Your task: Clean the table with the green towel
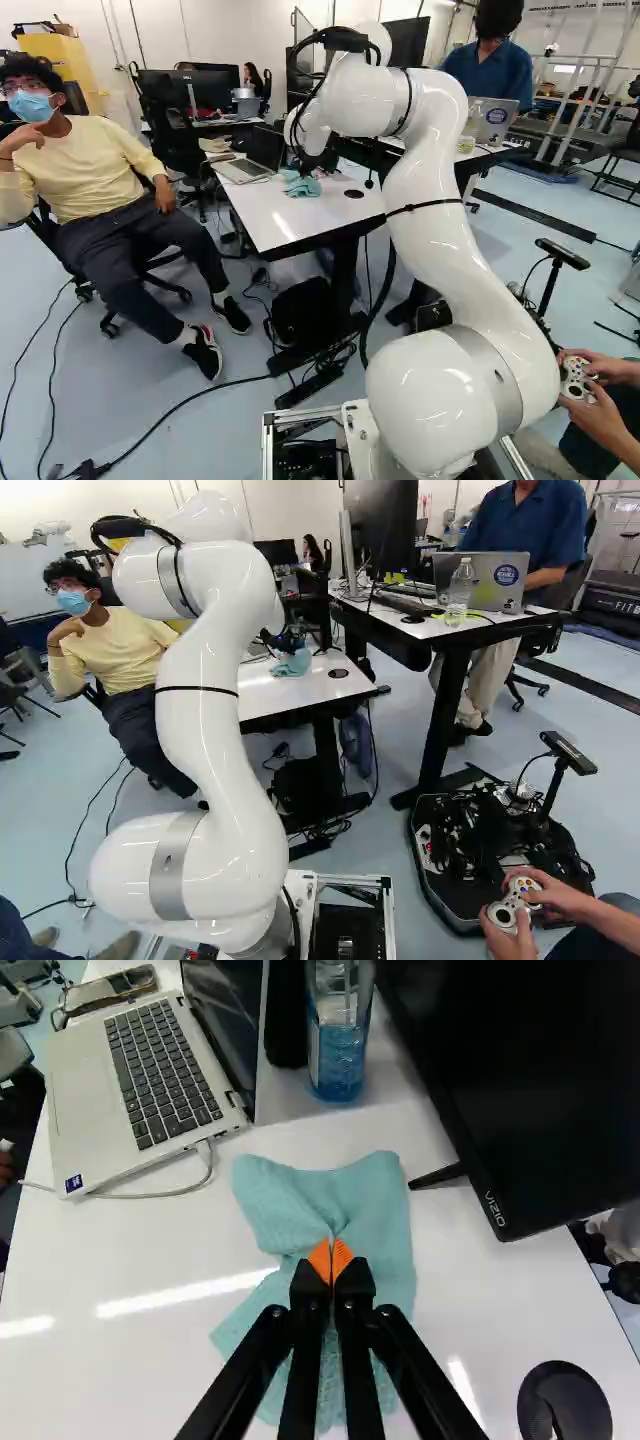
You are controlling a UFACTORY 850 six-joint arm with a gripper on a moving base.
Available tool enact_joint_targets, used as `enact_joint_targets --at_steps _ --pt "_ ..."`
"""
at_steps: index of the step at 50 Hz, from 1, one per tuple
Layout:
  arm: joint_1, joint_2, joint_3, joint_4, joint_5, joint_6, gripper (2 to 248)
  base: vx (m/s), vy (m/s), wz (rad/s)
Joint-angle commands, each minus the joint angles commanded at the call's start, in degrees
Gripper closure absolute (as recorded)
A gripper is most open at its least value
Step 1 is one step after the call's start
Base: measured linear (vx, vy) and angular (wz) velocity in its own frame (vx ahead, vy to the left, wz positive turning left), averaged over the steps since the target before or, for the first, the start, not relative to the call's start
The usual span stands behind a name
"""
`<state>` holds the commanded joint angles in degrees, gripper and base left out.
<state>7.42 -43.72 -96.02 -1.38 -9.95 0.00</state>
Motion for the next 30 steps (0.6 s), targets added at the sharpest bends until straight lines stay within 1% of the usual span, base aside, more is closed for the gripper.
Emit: enact_joint_targets --at_steps 15,30 --pt "0.0 -0.1 0.0 0.0 -0.2 0.0 225 0.000 0.000 0.000" --pt "0.0 -0.1 0.0 0.0 -1.6 0.0 225 0.000 0.000 0.000"
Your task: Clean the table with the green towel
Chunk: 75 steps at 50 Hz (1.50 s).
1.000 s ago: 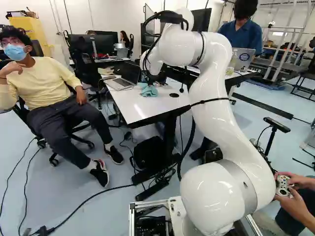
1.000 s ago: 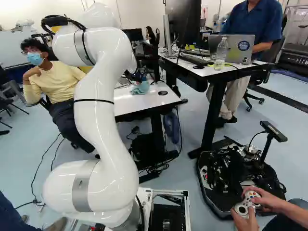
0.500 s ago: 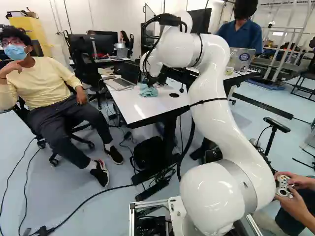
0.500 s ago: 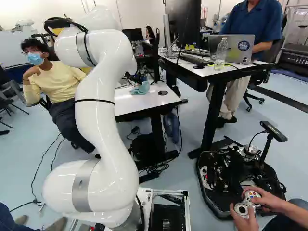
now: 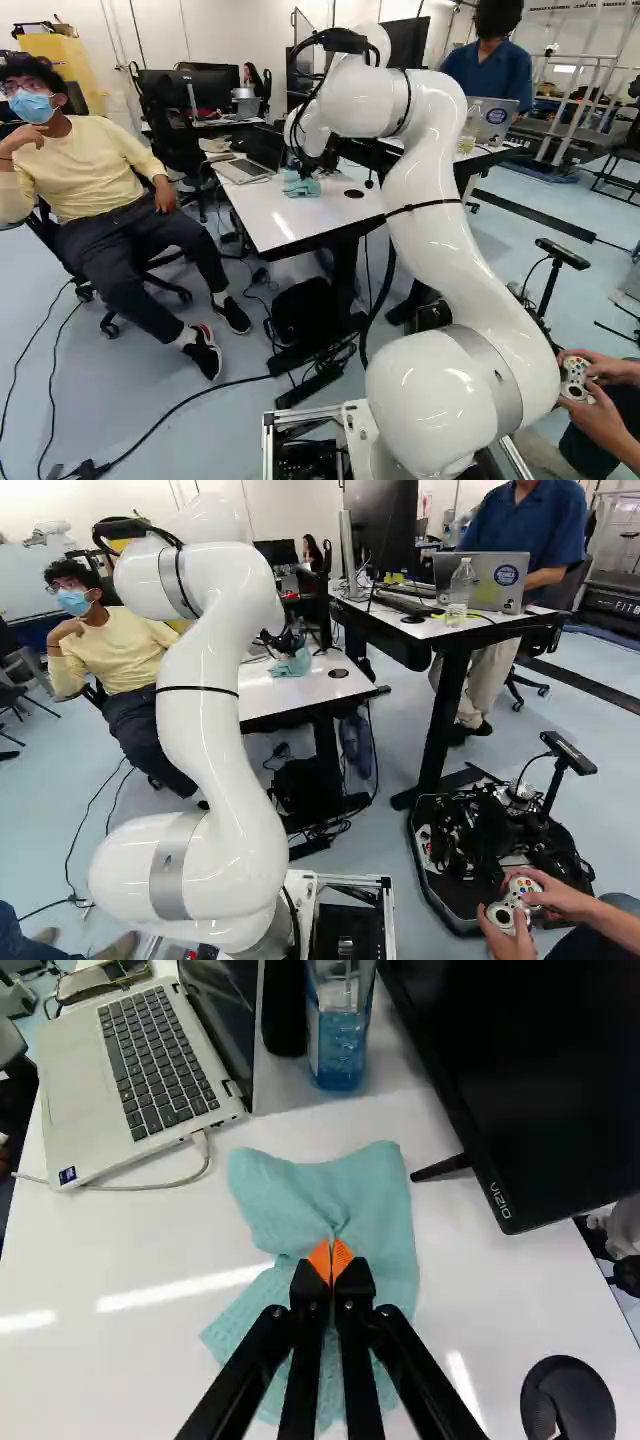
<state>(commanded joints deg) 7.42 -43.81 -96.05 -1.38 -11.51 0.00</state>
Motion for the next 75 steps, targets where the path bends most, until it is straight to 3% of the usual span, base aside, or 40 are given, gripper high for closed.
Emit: enact_joint_targets --at_steps 28,59,75 --pt "0.0 0.0 0.0 0.0 -3.5 0.0 225 0.000 0.000 0.000" --pt "0.5 -0.1 -0.2 0.0 -3.9 0.0 225 0.000 0.000 0.000" --pt "1.3 -2.7 -4.0 0.0 -3.9 0.0 225 0.000 0.000 0.000"
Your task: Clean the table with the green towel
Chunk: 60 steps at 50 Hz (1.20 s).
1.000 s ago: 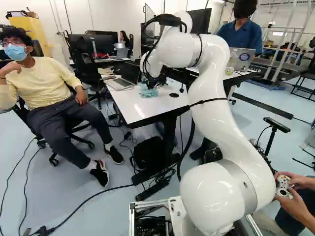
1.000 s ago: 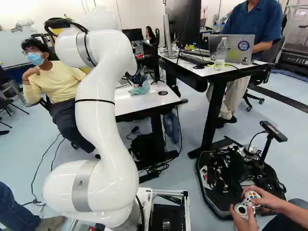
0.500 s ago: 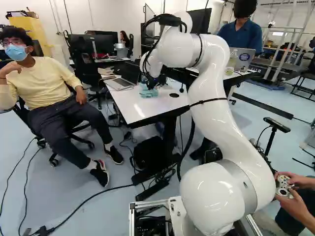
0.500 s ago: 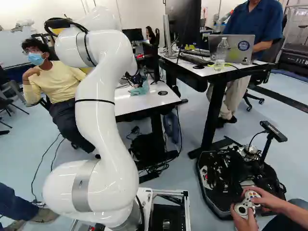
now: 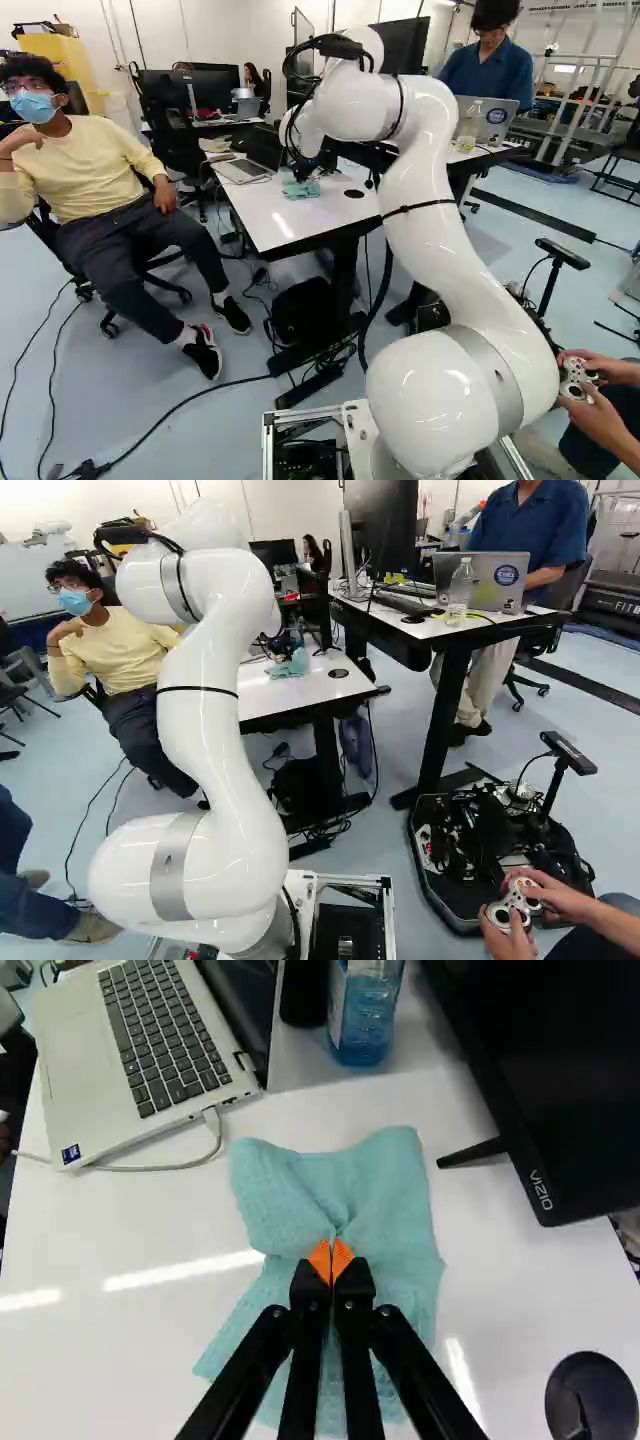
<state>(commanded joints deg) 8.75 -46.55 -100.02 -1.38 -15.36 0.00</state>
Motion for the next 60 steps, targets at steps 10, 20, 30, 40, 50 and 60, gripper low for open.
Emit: enact_joint_targets --at_steps 10,20,30,40,50,60 --pt "0.0 -2.6 -3.9 0.0 0.0 0.0 225 0.000 0.000 0.000" --pt "0.0 -5.4 -8.0 0.0 0.0 0.0 225 0.000 0.000 0.000" --pt "-0.2 -7.8 -11.5 0.0 0.0 0.0 225 0.000 0.000 0.000" --pt "-1.3 -8.0 -11.8 0.0 0.0 0.0 225 0.000 0.000 0.000" --pt "-2.1 -6.5 -9.6 0.0 0.0 0.0 225 0.000 0.000 0.000" --pt "-2.2 -3.8 -5.6 0.0 0.0 0.0 225 0.000 0.000 0.000"
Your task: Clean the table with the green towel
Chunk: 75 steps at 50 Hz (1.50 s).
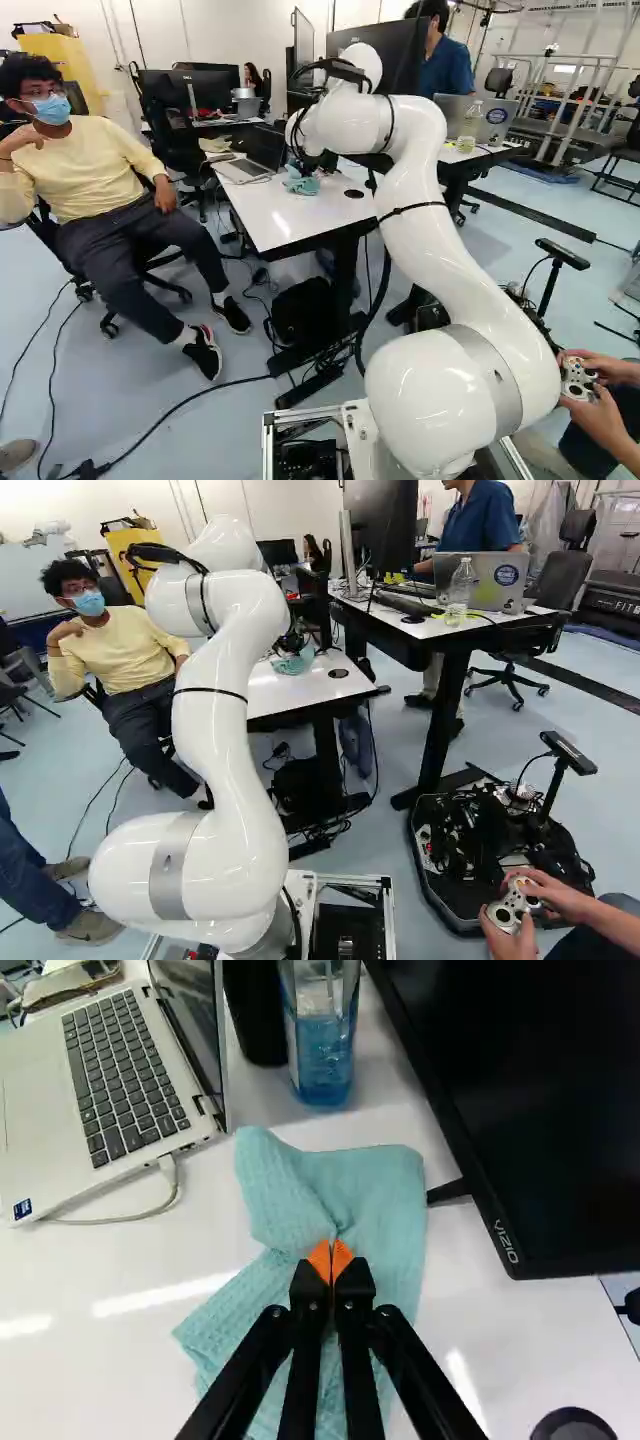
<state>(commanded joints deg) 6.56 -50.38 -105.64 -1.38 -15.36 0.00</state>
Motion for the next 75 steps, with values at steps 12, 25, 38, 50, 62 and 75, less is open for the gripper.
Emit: enact_joint_targets --at_steps 12,25,38,50,62,75 --pt "0.2 3.2 4.7 0.0 0.0 0.0 225 0.000 0.000 0.000" --pt "1.4 5.2 7.7 0.0 0.0 0.0 225 0.000 0.000 0.000" --pt "2.8 3.7 5.4 0.0 0.0 0.0 225 0.000 0.000 0.000" --pt "2.7 0.6 1.0 0.0 0.0 0.0 225 0.000 0.000 0.000" --pt "1.6 -1.5 -2.2 0.0 0.0 0.0 225 0.000 0.000 0.000" --pt "-0.1 -1.5 -2.2 0.0 0.0 0.0 225 0.000 0.000 0.000"
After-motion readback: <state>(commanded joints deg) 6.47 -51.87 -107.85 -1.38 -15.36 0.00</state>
